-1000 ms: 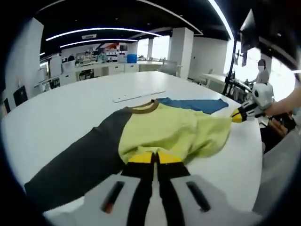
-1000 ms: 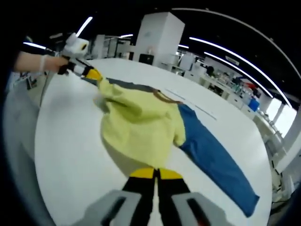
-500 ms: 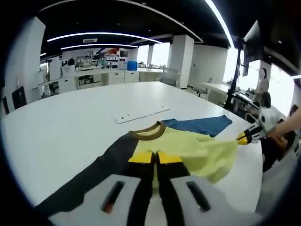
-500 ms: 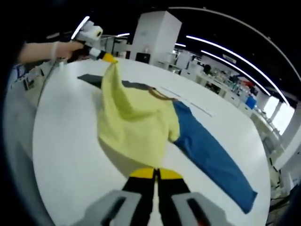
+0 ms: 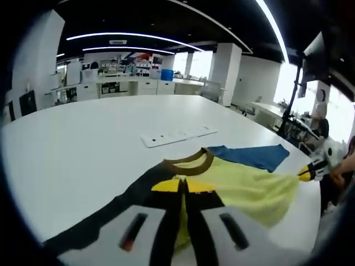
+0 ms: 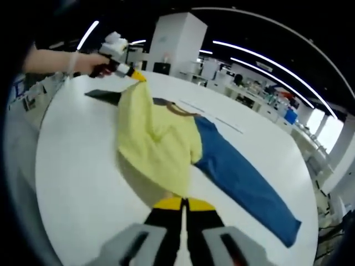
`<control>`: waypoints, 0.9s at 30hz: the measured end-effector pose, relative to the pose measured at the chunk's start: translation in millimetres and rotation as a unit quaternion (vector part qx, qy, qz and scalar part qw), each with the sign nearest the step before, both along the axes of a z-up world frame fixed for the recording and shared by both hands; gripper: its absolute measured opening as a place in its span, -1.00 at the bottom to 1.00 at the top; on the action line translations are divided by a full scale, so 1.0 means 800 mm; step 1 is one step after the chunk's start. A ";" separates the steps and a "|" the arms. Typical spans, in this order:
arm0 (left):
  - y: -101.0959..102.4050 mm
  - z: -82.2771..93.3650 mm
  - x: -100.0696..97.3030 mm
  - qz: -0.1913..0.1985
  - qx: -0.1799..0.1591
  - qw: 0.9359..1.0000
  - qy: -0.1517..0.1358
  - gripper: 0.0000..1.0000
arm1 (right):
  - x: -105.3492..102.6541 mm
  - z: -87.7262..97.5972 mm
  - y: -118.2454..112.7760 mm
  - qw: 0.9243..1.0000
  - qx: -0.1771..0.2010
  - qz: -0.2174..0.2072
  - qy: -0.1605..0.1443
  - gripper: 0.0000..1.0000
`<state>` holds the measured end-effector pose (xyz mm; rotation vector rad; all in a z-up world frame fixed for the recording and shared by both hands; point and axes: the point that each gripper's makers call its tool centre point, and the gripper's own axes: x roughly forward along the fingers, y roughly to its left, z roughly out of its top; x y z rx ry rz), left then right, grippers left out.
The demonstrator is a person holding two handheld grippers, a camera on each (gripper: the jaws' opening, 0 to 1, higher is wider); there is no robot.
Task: Fold the garment on the visible template until the final outline fits inside the template.
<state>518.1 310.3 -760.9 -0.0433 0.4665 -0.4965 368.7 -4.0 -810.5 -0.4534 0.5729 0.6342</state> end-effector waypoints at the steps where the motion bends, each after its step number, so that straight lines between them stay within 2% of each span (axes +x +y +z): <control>1: -0.001 -0.003 0.002 0.004 0.002 1.000 0.002 -1.00 | -0.001 0.000 0.001 1.000 0.000 0.000 0.000 -1.00; 7: -0.010 -0.021 0.020 0.020 0.015 1.000 -0.007 -1.00 | -0.002 -0.003 0.003 1.000 0.004 -0.004 0.004 -1.00; 13: -0.023 -0.058 0.026 0.010 0.030 0.999 0.025 -1.00 | -0.004 -0.007 0.003 1.000 0.007 -0.008 0.009 -1.00; 15: -0.020 -0.070 0.032 0.007 0.034 0.999 0.031 -1.00 | -0.007 -0.008 0.004 1.000 0.007 -0.007 0.011 -1.00; 27: -0.018 -0.063 0.028 -0.010 0.016 0.999 0.034 -1.00 | -0.007 -0.012 0.004 1.000 0.010 -0.011 0.013 -1.00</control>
